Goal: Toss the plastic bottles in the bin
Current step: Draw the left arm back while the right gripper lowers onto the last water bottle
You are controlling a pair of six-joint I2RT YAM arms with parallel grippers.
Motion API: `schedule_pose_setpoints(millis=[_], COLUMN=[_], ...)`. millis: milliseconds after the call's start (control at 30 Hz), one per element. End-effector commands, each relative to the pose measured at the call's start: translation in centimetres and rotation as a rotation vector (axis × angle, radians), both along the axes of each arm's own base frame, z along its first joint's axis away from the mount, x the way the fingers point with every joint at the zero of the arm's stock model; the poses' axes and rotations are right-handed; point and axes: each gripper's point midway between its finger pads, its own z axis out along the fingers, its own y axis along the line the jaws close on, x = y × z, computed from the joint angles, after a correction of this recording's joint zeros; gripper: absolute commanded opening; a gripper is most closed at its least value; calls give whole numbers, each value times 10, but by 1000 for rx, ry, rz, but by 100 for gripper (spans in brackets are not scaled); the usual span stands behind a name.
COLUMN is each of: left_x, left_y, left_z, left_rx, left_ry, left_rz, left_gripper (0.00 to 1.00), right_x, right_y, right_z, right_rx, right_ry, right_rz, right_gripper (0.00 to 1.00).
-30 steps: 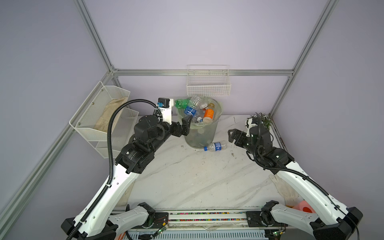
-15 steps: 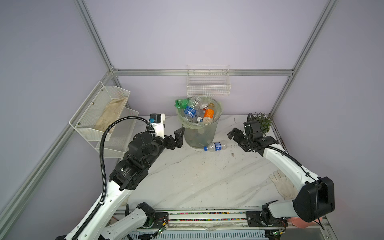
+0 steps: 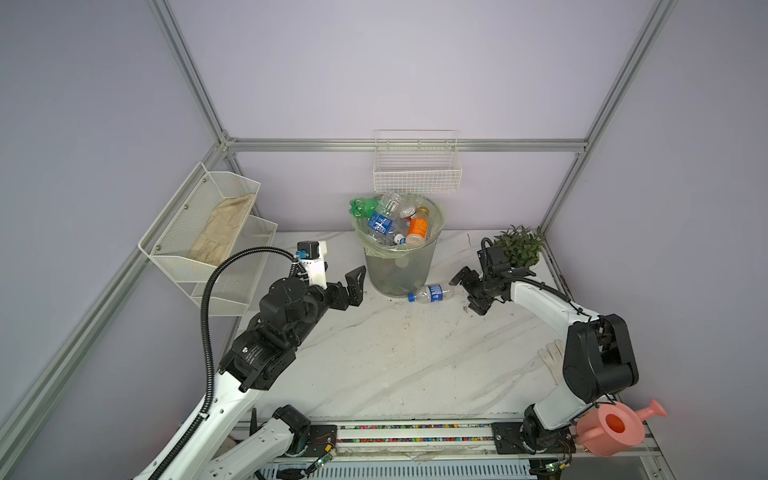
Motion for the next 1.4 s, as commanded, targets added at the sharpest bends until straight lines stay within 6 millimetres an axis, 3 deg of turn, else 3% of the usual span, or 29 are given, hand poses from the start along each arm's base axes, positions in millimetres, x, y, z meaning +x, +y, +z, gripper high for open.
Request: schedule_pose_setpoints(millis=[0, 100, 333, 567, 700, 1000, 1367], left_x=[0, -1, -5, -7, -8, -11, -15], left_y=[2, 4, 11, 16, 17, 22, 27], left_z=[-9, -12, -15, -21, -21, -26, -27], left_rx=[-11, -10, 2, 9, 9, 19, 29], left_ry=[7, 12, 14, 19, 19, 25, 23], left_rz=[17, 22, 45, 60, 62, 79, 89], left_gripper=[100, 100, 100, 100, 100, 100, 100], right_x=[2, 4, 0, 11, 15, 27, 44], right_y=[-4, -4, 1, 6, 22, 51, 61], right_z=[15, 12, -20, -20, -34, -40, -48], right_rx=[46, 62, 94, 131, 181, 174, 168], right_ry=[3, 16, 128, 121, 156, 150, 159], right_rz=[-122, -163, -216, -244, -208, -167, -172], right_gripper=[97, 97, 95, 94, 92, 89, 88])
